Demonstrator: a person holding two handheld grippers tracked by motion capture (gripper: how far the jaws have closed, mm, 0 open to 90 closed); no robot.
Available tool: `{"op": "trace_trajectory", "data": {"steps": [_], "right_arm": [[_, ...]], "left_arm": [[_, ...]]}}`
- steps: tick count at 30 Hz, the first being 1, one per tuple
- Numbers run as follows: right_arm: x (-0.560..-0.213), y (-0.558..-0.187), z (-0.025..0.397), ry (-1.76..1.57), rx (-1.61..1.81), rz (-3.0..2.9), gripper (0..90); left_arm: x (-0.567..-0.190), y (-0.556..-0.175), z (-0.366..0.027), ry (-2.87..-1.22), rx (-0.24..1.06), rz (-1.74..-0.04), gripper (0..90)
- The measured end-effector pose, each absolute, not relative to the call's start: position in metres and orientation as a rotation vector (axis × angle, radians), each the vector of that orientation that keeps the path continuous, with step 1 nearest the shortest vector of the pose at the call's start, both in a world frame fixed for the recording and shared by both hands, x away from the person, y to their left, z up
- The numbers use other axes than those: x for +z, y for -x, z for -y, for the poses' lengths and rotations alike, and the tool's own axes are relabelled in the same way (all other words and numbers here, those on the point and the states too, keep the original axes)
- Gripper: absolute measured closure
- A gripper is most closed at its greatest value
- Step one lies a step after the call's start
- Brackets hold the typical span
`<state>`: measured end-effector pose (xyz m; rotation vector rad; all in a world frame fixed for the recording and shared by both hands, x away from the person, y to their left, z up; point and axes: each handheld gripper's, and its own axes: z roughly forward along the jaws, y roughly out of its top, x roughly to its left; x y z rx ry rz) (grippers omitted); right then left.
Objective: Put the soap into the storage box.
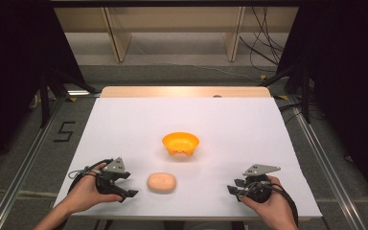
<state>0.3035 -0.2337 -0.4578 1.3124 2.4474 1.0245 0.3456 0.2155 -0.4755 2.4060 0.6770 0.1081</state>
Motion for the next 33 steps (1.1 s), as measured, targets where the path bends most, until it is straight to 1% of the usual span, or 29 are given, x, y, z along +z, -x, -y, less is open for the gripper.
{"op": "trace_trajectory", "data": {"steps": [2,6,7,9,11,13,16,17,18,20,22,28,31,33], "right_arm": [[-0.459,-0.304,0.233,-1.31,1.044,-2.431,59.8],[-0.456,-0.305,0.236,-1.286,1.008,-2.444,59.2],[-0.459,-0.306,0.235,-1.273,1.051,-2.402,59.2],[-0.457,-0.304,0.234,-1.33,1.042,-2.41,59.0],[-0.458,-0.306,0.236,-1.284,1.023,-2.422,58.2],[-0.456,-0.305,0.235,-1.319,0.997,-2.449,58.0],[-0.456,-0.305,0.236,-1.309,0.99,-2.457,57.9],[-0.459,-0.306,0.235,-1.3,1.044,-2.423,57.9],[-0.459,-0.306,0.235,-1.3,1.044,-2.423,57.9],[-0.458,-0.307,0.237,-1.294,1.014,-2.441,57.9],[-0.458,-0.307,0.237,-1.293,1.016,-2.44,57.9],[-0.461,-0.307,0.235,-1.305,1.046,-2.424,57.8],[-0.458,-0.306,0.235,-1.319,1.017,-2.446,57.7],[-0.458,-0.305,0.234,-1.344,1.011,-2.45,57.7]], "left_arm": [[-0.476,-0.346,-0.214,-2.414,0.109,-0.657,27.1],[-0.474,-0.346,-0.21,-2.475,0.088,-0.626,27.1],[-0.474,-0.346,-0.207,-2.466,0.106,-0.646,27.1],[-0.473,-0.347,-0.206,-2.497,0.125,-0.622,27.0],[-0.471,-0.351,-0.201,-2.52,0.117,-0.598,26.0],[-0.469,-0.353,-0.197,-2.537,0.099,-0.575,25.6],[-0.467,-0.354,-0.192,-2.547,0.077,-0.581,25.5],[-0.463,-0.357,-0.187,-2.591,0.075,-0.533,26.0],[-0.463,-0.357,-0.187,-2.591,0.075,-0.533,26.6],[-0.456,-0.364,-0.183,-2.658,0.05,-0.469,26.7],[-0.451,-0.369,-0.174,-2.676,0.032,-0.448,27.3],[-0.443,-0.38,-0.159,-2.743,0.042,-0.347,27.7],[-0.442,-0.383,-0.15,-2.743,0.019,-0.309,26.6],[-0.444,-0.385,-0.141,-2.772,0.002,-0.262,26.3]]}}
